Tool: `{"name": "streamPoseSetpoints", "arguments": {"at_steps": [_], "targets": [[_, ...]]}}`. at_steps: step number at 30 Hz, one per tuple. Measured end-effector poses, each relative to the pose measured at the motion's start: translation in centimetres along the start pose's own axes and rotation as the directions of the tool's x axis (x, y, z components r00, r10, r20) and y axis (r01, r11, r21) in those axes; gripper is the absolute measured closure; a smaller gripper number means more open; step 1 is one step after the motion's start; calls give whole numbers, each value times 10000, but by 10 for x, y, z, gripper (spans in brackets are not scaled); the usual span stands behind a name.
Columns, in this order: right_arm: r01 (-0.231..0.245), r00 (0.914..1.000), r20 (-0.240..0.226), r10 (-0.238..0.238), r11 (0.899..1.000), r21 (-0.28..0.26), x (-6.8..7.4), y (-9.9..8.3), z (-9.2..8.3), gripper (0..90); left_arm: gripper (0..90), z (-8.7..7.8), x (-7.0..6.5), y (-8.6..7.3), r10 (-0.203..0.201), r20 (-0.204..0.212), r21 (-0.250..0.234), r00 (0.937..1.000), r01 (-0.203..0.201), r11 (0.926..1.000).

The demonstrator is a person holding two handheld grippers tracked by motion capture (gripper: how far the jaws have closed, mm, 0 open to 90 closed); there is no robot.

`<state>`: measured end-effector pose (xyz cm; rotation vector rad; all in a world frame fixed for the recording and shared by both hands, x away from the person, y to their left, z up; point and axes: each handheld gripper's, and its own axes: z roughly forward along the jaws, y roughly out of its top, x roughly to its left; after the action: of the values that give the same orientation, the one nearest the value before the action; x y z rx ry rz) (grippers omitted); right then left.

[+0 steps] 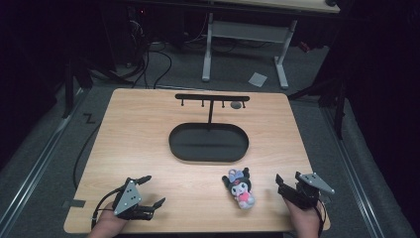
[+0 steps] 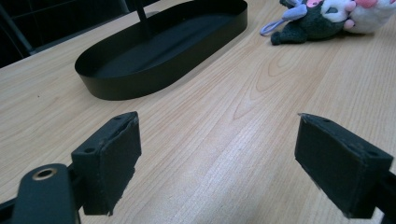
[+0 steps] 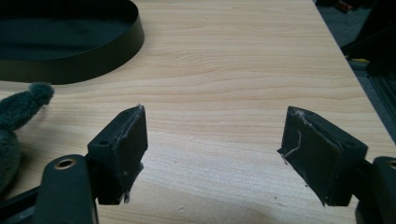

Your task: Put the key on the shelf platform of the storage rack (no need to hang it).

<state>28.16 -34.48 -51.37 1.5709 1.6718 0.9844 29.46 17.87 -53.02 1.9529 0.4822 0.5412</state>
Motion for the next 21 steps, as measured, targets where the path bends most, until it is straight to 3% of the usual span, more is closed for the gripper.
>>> {"name": "streamPoseSetpoints", "arguments": {"at_steps": [8,21], "targets": [[139,9999,58,-138,9998,-121,2,0,-1,225,150,0,0,0,-3,7,32,10000,3,10000],[949,9954,-139,-950,9954,-112,17,1,3,158,150,0,0,0,1,66,48,10000,-2,10000]]}}
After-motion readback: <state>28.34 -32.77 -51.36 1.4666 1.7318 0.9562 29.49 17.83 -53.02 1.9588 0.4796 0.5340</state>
